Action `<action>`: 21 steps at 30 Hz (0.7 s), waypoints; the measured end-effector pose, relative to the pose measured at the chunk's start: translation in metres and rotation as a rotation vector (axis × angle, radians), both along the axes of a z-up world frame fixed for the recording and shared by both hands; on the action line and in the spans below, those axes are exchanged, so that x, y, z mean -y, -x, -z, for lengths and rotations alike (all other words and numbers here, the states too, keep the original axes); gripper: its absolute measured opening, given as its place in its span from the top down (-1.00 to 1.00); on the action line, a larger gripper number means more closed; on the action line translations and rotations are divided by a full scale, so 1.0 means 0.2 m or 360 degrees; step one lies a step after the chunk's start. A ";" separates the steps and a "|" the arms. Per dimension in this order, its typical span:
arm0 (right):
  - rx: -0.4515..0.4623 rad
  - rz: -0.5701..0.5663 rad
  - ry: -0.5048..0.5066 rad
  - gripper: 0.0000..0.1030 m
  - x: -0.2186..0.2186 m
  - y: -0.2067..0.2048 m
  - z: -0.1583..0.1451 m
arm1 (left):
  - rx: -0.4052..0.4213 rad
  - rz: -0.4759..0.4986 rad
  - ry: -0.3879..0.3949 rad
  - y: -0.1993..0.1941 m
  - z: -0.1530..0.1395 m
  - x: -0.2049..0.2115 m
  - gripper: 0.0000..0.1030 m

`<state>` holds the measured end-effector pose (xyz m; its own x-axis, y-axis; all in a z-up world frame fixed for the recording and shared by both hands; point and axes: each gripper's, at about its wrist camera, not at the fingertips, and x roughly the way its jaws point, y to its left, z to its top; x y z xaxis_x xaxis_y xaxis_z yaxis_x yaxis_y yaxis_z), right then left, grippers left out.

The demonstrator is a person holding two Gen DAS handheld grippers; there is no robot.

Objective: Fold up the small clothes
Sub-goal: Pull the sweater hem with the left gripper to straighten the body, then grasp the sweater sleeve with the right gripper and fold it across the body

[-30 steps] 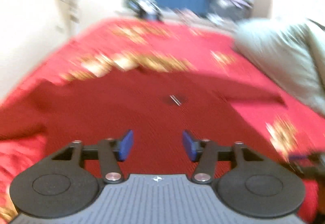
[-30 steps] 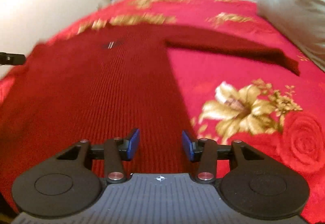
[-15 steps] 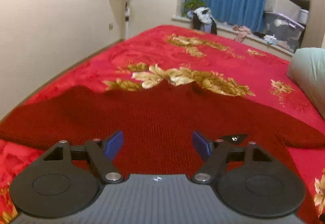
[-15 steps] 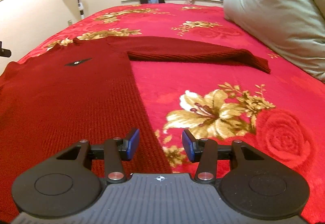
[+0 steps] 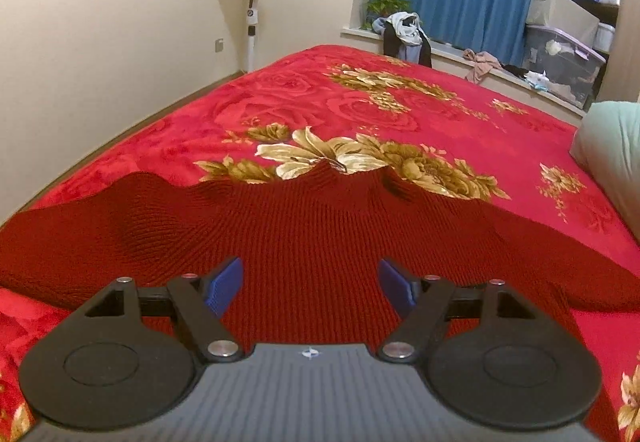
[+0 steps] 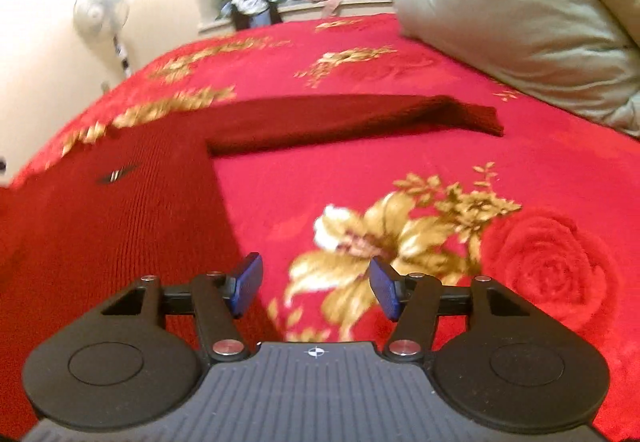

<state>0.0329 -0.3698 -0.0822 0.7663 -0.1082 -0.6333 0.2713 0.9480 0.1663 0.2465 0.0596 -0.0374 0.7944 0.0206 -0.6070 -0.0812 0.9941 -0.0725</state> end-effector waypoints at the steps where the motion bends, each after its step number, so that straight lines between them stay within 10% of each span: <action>1: 0.0001 0.0004 -0.0019 -0.20 0.02 -0.03 0.00 | -0.0002 -0.0004 0.0007 -0.01 0.00 -0.01 -0.56; 21: 0.0048 0.0744 -0.0673 -0.25 0.81 -0.86 0.20 | -0.0073 -0.0052 0.0042 -0.10 0.02 -0.11 -0.58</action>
<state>0.2043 -0.5319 -0.1215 0.7168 -0.1810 -0.6733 0.6303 0.5812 0.5147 0.2658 0.0808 -0.0422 0.7647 0.0297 -0.6436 -0.1177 0.9886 -0.0942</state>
